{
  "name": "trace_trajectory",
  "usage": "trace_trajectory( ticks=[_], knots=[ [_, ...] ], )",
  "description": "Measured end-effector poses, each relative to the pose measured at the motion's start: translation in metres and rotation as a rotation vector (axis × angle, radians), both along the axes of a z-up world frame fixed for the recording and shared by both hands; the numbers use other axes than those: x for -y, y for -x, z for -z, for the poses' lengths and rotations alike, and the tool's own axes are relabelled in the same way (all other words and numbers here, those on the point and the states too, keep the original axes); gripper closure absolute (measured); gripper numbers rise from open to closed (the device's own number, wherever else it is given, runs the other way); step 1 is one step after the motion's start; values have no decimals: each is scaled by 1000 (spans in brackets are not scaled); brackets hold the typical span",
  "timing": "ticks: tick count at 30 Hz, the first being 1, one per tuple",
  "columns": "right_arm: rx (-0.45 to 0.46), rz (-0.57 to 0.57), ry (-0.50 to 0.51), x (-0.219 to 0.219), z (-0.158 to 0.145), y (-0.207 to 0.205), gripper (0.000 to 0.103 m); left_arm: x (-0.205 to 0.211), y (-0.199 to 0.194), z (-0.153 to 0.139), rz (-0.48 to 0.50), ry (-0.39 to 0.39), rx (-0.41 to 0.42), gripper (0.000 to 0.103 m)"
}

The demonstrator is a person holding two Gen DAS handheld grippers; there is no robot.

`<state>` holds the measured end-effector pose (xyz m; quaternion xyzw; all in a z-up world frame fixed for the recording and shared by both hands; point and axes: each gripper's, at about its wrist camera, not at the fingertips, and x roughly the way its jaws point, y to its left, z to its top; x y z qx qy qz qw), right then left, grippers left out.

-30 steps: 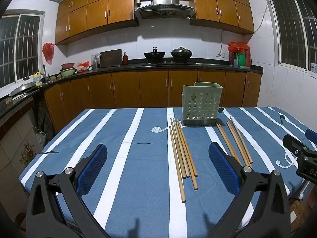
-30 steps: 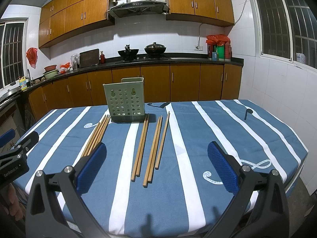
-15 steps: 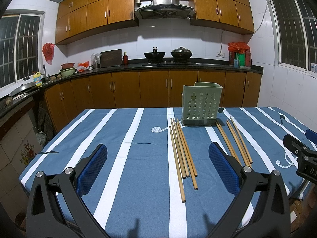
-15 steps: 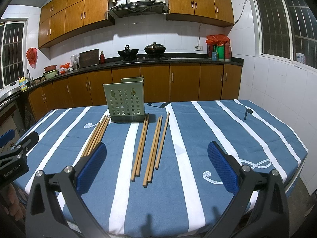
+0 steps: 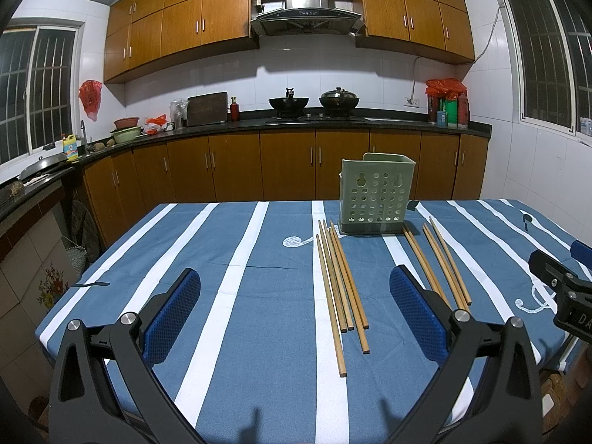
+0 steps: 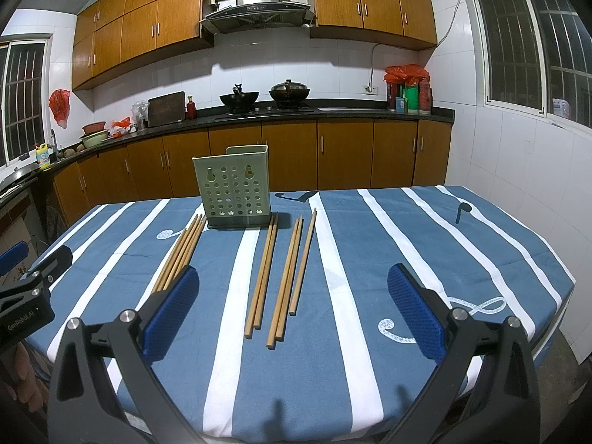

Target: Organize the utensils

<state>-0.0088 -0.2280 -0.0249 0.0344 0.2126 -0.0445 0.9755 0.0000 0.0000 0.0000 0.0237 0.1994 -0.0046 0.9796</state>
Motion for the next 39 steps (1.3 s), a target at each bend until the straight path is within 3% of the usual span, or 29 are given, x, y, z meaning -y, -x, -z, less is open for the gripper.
trace_trajectory(
  ticks=[39],
  knots=[
    [1, 0, -2, 2, 2, -2, 4, 0, 0, 0, 0, -1, 0, 2]
  ],
)
